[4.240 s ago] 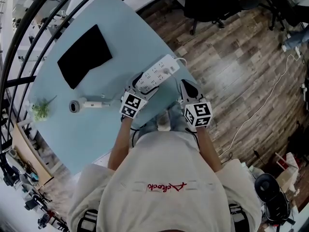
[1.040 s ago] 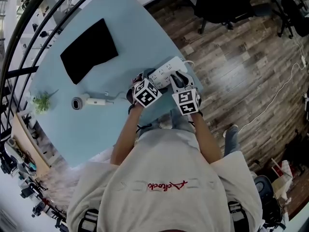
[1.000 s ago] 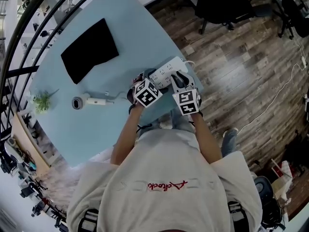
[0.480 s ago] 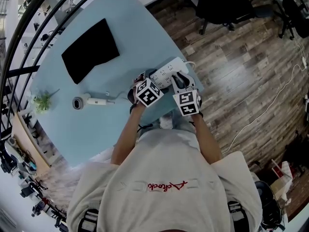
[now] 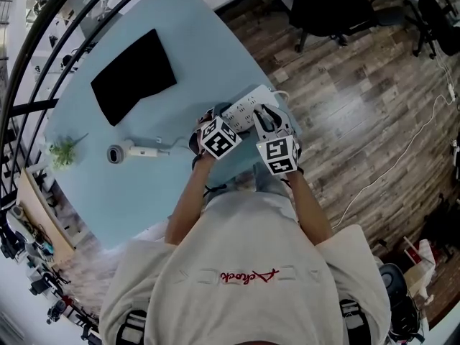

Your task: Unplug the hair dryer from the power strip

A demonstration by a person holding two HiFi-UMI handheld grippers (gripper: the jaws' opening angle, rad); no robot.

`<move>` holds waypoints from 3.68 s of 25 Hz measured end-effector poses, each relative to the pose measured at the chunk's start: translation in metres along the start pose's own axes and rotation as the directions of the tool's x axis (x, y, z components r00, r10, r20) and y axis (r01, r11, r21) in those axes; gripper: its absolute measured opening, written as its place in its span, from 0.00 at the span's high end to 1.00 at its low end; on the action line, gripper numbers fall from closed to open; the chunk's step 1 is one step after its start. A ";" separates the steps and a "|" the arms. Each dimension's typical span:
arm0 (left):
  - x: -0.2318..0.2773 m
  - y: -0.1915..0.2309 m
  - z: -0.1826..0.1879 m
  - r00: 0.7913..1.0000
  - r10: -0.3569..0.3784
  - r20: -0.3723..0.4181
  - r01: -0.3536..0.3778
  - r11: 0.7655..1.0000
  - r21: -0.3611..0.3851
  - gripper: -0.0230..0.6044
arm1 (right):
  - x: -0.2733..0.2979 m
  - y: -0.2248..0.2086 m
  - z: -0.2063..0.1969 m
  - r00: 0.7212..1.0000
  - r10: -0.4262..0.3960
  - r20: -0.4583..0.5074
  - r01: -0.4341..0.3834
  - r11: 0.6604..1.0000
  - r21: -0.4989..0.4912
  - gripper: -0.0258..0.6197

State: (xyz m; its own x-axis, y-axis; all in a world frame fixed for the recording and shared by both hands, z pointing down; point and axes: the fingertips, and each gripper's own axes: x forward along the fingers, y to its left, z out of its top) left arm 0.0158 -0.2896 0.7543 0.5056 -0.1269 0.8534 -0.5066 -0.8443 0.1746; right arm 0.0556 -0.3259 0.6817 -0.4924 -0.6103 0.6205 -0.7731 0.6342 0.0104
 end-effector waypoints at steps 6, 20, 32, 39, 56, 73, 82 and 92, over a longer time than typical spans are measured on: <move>-0.007 0.000 0.005 0.997 0.020 0.078 -0.022 0.999 0.024 0.27 | -0.004 -0.002 -0.011 1.000 -0.004 -0.018 0.004 1.000 0.029 0.78; -0.062 0.004 0.016 0.941 0.161 0.298 -0.145 0.986 -0.078 0.36 | -0.016 -0.002 -0.012 1.000 -0.005 0.009 0.005 0.997 0.079 0.78; -0.086 -0.014 0.023 0.875 0.257 0.411 -0.187 0.961 -0.202 0.94 | -0.033 0.000 -0.003 0.996 0.012 0.092 -0.022 0.994 0.111 0.78; -0.111 -0.025 0.046 0.819 0.303 0.486 -0.196 0.945 -0.261 0.95 | -0.058 -0.001 0.017 0.985 0.018 0.170 -0.036 0.994 0.100 0.78; -0.155 -0.047 0.066 0.720 0.461 0.518 -0.326 0.884 -0.334 0.95 | -0.101 0.004 0.048 0.948 0.086 0.307 -0.098 0.995 0.026 0.78; -0.169 -0.087 0.007 0.716 0.420 0.558 -0.265 0.902 -0.340 0.95 | -0.128 0.063 0.027 0.960 0.022 0.278 -0.032 0.999 0.030 0.78; -0.201 -0.118 -0.027 0.698 0.399 0.595 -0.262 0.915 -0.306 0.95 | -0.161 0.107 0.023 0.953 -0.036 0.302 0.022 0.999 0.048 0.78; -0.216 -0.184 -0.051 0.693 0.341 0.635 -0.242 0.940 -0.241 0.95 | -0.219 0.154 -0.003 0.942 -0.094 0.321 0.074 0.995 0.073 0.78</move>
State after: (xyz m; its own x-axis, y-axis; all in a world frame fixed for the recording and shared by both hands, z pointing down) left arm -0.0359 -0.0803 0.5627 0.6210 -0.7065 0.3394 -0.7667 -0.6376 0.0756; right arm 0.0458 -0.0931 0.5501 -0.5197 -0.7873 0.3318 -0.8347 0.5507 -0.0008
